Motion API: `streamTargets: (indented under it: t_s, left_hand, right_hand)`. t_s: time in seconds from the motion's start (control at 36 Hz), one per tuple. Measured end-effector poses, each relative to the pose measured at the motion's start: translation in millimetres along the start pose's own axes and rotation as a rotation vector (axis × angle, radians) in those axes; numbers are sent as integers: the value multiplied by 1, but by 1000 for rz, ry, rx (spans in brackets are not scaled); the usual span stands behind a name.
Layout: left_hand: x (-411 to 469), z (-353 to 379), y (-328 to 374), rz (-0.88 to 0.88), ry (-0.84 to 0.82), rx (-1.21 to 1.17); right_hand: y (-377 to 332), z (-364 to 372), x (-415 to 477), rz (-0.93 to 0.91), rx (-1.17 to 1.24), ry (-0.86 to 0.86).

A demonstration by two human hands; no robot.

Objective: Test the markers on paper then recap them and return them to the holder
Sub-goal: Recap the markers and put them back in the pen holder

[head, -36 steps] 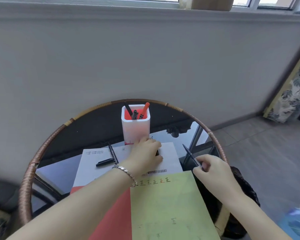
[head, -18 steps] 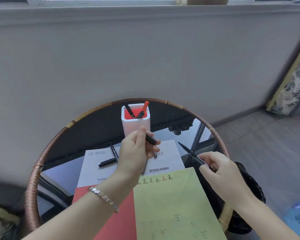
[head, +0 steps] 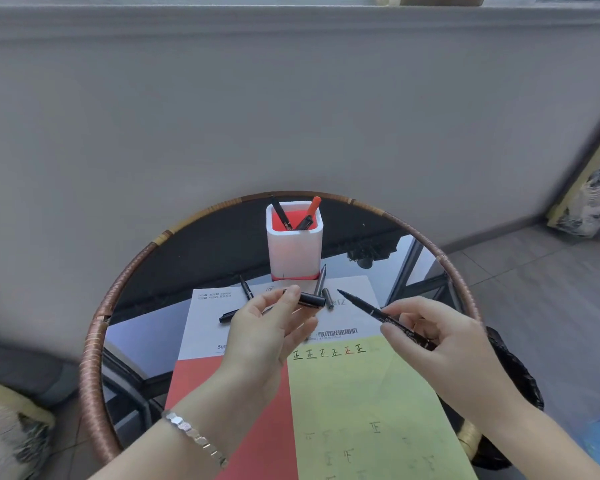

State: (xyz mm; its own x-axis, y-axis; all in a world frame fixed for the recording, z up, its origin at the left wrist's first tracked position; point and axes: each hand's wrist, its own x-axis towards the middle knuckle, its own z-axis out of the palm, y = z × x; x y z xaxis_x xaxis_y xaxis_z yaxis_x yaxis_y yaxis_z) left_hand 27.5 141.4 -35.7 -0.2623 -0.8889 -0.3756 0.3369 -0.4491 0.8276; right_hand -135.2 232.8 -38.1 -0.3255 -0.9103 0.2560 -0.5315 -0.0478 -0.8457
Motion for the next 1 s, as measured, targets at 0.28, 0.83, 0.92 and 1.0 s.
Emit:
streamTargets:
  t_s: [0.28,0.83,0.92,1.0]
  left_hand:
    - [-5,4,-3,-25,-13,-42]
    - [-12,7,2,155,-201,372]
    - [-11,9,7,202,-236,413]
    - [-12,12,5,233,-217,357]
  right_hand:
    - [-1,2,-3,-32,-51,-8]
    - [-2,0,-2,-151,-137,-23]
    - [-6,2,0,-193,-106,29]
    - [-9,5,3,-214,-105,73]
